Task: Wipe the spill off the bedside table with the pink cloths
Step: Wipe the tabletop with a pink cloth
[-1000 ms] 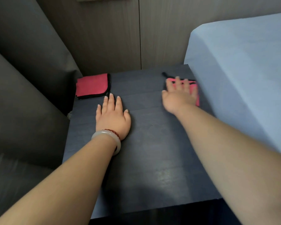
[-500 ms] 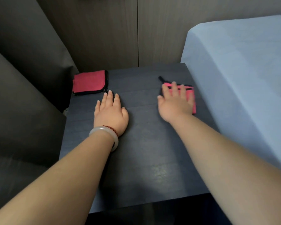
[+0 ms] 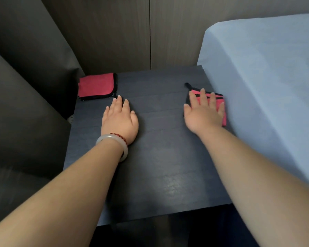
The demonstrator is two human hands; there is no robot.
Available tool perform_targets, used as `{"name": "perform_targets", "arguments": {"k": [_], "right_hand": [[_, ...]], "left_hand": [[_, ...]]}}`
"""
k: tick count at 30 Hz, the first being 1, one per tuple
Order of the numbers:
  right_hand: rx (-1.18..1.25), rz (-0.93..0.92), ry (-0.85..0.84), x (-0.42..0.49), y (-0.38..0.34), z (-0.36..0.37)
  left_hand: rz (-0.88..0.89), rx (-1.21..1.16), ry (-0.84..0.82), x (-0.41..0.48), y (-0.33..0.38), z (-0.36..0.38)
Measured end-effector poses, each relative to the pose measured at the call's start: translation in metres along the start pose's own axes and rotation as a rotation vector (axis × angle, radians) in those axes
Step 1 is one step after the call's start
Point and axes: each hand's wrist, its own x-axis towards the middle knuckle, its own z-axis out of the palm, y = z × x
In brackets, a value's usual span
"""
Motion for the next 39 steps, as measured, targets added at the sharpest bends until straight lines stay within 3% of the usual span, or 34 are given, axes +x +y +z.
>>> {"name": "perform_targets", "arguments": {"k": [4,7,14,16,19,22,24,28,30,32,36,39], "right_hand": [[-0.006,-0.338,0.066,-0.048,-0.063,0.02],[-0.037,-0.489,0.002,-0.053,-0.067,0.019],[-0.011,0.017,-0.045,-0.006,0.02,-0.005],[-0.018,-0.056,-0.027,-0.024,-0.006,0.001],[-0.012,-0.343,0.045,-0.075,-0.057,0.021],[-0.009,-0.494,0.016,-0.098,-0.068,0.029],[-0.026,-0.458,0.04,-0.082,-0.045,0.024],[-0.037,-0.129,0.038,-0.047,0.017,0.011],[-0.013,-0.053,0.011,-0.049,0.017,0.01],[0.0,-0.108,0.006,-0.069,-0.006,0.013],[-0.015,-0.462,0.049,-0.135,-0.045,0.035],[-0.048,-0.44,0.03,-0.113,-0.014,0.026]], "left_hand": [[-0.008,-0.041,0.009,0.0,0.0,0.0],[-0.011,-0.088,0.031,-0.003,0.001,-0.001],[-0.012,-0.082,0.047,-0.005,0.001,0.0],[-0.018,-0.075,0.048,-0.006,0.002,-0.001],[-0.025,-0.083,0.033,-0.009,0.003,-0.004],[0.018,-0.056,-0.018,-0.013,-0.001,-0.007],[0.061,-0.023,-0.043,-0.023,-0.005,-0.008],[0.062,0.001,-0.065,-0.059,-0.001,-0.004],[0.067,0.03,-0.072,-0.072,0.0,-0.002],[0.075,0.051,-0.074,-0.077,-0.002,-0.001],[0.072,0.036,-0.062,-0.077,0.0,-0.002],[0.075,0.031,-0.049,-0.079,0.002,-0.002]]}}
